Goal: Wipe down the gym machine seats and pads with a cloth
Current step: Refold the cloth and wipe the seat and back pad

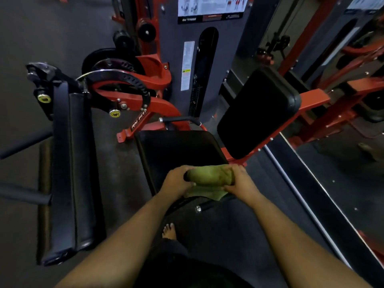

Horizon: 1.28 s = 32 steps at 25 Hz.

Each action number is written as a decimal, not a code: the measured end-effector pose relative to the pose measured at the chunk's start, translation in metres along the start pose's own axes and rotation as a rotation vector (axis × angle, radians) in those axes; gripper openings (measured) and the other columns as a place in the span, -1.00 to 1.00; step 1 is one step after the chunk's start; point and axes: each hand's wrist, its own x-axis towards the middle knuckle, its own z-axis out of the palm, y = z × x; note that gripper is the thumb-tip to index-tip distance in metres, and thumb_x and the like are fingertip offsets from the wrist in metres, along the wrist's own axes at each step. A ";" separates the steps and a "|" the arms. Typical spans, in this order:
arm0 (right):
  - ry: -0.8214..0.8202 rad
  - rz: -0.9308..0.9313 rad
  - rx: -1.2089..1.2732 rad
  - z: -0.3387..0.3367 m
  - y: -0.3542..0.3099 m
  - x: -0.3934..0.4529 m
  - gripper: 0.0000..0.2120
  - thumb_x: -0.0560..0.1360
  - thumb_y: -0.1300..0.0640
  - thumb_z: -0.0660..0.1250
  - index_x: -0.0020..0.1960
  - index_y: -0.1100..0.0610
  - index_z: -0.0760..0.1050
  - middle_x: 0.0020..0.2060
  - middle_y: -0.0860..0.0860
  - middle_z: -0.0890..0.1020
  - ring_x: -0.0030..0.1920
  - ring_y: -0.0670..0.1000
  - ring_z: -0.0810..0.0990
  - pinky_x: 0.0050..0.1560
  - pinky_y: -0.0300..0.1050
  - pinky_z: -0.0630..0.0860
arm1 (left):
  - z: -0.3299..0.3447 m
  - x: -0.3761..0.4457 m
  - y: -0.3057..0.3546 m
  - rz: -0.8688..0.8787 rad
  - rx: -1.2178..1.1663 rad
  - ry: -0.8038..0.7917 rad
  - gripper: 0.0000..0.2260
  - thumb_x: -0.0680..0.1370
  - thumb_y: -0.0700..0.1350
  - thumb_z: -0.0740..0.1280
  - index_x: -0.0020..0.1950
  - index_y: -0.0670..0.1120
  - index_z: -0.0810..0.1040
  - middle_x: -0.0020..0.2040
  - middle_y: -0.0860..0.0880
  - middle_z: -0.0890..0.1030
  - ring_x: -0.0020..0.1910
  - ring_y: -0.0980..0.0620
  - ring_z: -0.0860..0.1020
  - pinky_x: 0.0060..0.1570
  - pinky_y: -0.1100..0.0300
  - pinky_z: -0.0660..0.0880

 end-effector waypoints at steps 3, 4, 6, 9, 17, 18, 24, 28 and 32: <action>0.028 -0.050 -0.468 -0.004 -0.012 0.048 -0.60 0.46 0.07 0.42 0.29 -0.06 0.52 0.15 -0.01 0.47 0.21 0.10 0.47 0.20 0.06 0.42 | -0.014 0.045 -0.004 0.000 0.287 -0.002 -0.74 0.44 -0.06 0.47 0.11 0.12 0.64 0.05 0.06 0.66 0.11 -0.01 0.59 0.04 0.10 0.54; 0.050 -0.077 -0.574 -0.006 -0.015 0.064 -0.67 0.48 0.01 0.39 0.24 -0.06 0.55 0.16 0.01 0.47 0.22 0.10 0.44 0.19 0.08 0.42 | -0.020 0.058 -0.003 0.029 0.370 0.028 -0.77 0.45 -0.04 0.45 0.10 0.12 0.63 0.05 0.05 0.63 0.12 -0.03 0.56 0.03 0.05 0.54; 0.071 -0.152 -0.636 -0.010 -0.018 0.106 -0.75 0.47 -0.04 0.39 0.12 -0.01 0.60 0.21 0.03 0.47 0.27 0.11 0.42 0.21 0.09 0.43 | -0.031 0.092 -0.004 0.073 0.525 0.077 -0.77 0.49 0.00 0.42 0.14 0.09 0.61 0.14 0.02 0.54 0.17 -0.06 0.49 0.07 -0.01 0.52; 0.067 -0.254 -0.526 -0.010 -0.014 0.166 -0.78 0.40 0.08 0.44 0.01 0.15 0.60 0.20 0.09 0.57 0.20 0.15 0.56 0.16 0.00 0.50 | -0.041 0.142 -0.012 0.112 0.621 0.153 -0.78 0.47 -0.03 0.42 0.12 0.05 0.62 0.17 0.04 0.56 0.16 -0.07 0.53 0.10 0.01 0.47; -0.100 -0.324 -0.399 0.108 0.091 0.268 -0.62 0.41 -0.13 0.23 -0.05 0.15 0.61 -0.08 0.11 0.63 -0.11 0.24 0.64 -0.14 0.02 0.56 | 0.032 0.220 -0.149 0.041 0.589 0.030 -0.63 0.56 -0.03 0.38 0.38 0.04 0.54 0.40 0.03 0.53 0.45 -0.05 0.42 0.50 -0.06 0.24; -0.179 -0.304 -0.436 0.131 0.110 0.273 -0.49 0.44 -0.28 0.19 0.06 0.09 0.63 0.04 0.10 0.63 0.04 0.23 0.64 0.05 0.11 0.56 | 0.043 0.221 -0.171 -0.018 0.595 -0.015 -0.62 0.60 0.00 0.34 0.43 0.05 0.49 0.48 0.02 0.45 0.53 -0.04 0.32 0.54 -0.08 0.16; -0.301 -0.033 -0.501 0.209 0.109 0.338 0.02 0.30 -0.67 0.01 0.56 -0.29 -0.37 0.62 0.13 -0.22 0.59 0.30 -0.25 0.40 0.56 -0.16 | 0.052 0.267 -0.226 -0.114 0.711 0.105 -0.42 0.63 0.20 0.17 0.59 -0.03 0.27 0.63 -0.07 0.19 0.62 -0.08 0.09 0.57 -0.21 -0.03; -0.261 0.009 -0.561 0.239 0.109 0.346 -0.03 0.29 -0.69 -0.13 0.55 -0.31 -0.36 0.62 0.10 -0.23 0.57 0.32 -0.32 0.35 0.64 -0.04 | 0.063 0.280 -0.231 -0.123 0.847 0.172 -0.33 0.61 0.28 0.07 0.65 -0.02 0.11 0.66 -0.07 0.07 0.64 -0.07 0.01 0.55 -0.27 -0.12; -0.079 0.136 -0.455 0.229 0.115 0.423 -0.20 0.42 -0.53 -0.11 0.60 -0.29 -0.14 0.64 0.07 -0.16 0.60 0.30 -0.21 0.35 0.66 -0.06 | 0.066 0.279 -0.233 -0.142 0.881 0.162 -0.31 0.61 0.30 0.03 0.66 -0.03 0.06 0.67 -0.07 0.01 0.64 -0.09 -0.03 0.53 -0.33 -0.11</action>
